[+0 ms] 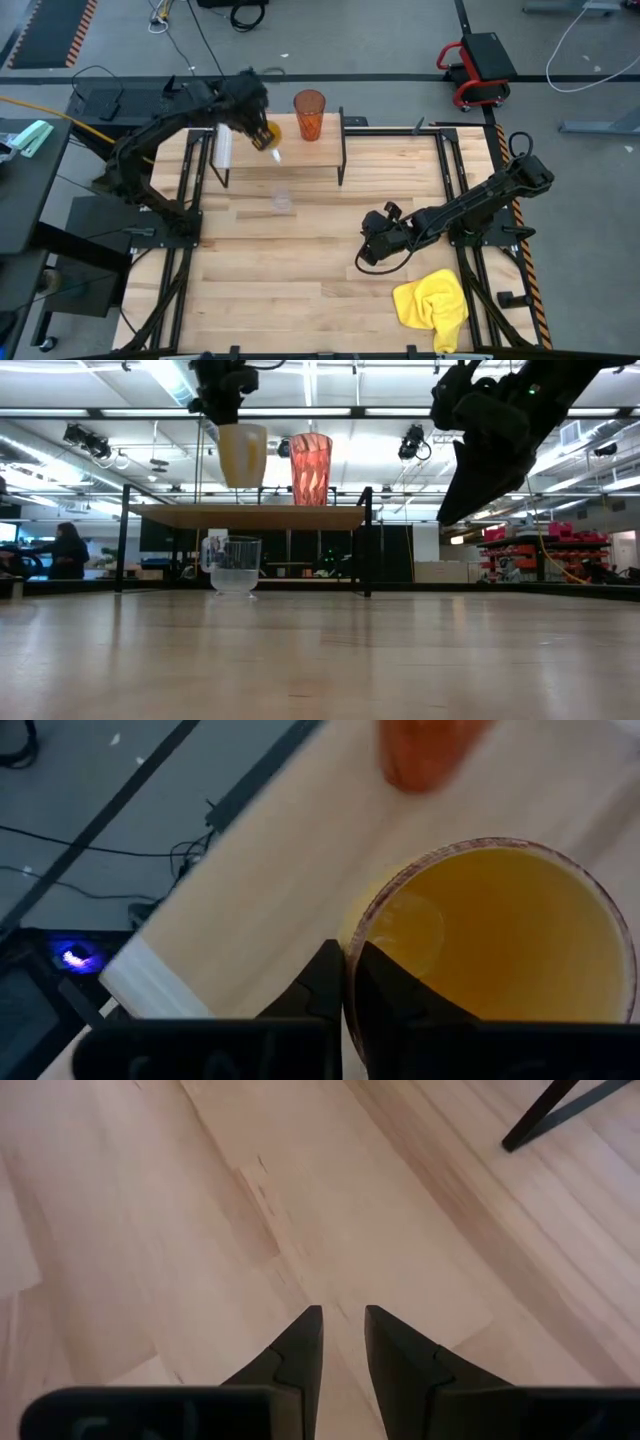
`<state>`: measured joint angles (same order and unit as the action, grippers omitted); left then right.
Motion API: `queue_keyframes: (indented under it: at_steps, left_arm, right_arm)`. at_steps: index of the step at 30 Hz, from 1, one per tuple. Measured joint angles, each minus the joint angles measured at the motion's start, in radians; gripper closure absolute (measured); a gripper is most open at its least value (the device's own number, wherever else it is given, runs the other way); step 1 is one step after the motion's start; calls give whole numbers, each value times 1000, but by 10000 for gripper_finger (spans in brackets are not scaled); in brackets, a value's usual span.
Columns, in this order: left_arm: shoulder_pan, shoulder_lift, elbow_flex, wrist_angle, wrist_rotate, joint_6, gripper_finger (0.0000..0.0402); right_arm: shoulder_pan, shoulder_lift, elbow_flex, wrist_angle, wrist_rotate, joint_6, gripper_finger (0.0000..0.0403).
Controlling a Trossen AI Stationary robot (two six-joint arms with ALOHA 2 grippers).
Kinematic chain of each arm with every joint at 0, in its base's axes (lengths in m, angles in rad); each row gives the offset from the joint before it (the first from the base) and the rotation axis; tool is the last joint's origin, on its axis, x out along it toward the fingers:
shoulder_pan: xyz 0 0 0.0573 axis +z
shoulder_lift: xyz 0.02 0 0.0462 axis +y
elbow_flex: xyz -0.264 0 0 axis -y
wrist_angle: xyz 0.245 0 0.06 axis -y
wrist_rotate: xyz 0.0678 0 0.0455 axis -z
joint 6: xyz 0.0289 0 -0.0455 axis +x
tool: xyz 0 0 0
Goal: Stack small to large cups/mugs on shelf
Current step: Put the yellow mug on the shelf
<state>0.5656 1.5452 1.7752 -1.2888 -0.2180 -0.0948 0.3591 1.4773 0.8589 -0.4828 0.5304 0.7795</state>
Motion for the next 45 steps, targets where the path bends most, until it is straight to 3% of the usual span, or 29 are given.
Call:
queue_keyframes:
  at_steps: [9, 20, 34, 42, 45]
  left_arm:
    - [144, 40, 0, 59, 122, 60, 383]
    - [171, 147, 2, 97, 145, 122, 383]
    - [199, 150, 5, 138, 160, 159, 354]
    - [199, 150, 6, 138, 164, 190, 379]
    - [199, 150, 6, 137, 163, 192, 370]
  right_arm:
    - [-95, 0, 0, 12, -42, -79, 329]
    - [-151, 0, 0, 40, -68, -159, 344]
    - [-154, 0, 0, 42, -72, -181, 344]
    - [-154, 0, 0, 43, -72, -182, 343]
    - [-154, 0, 0, 43, -72, -186, 343]
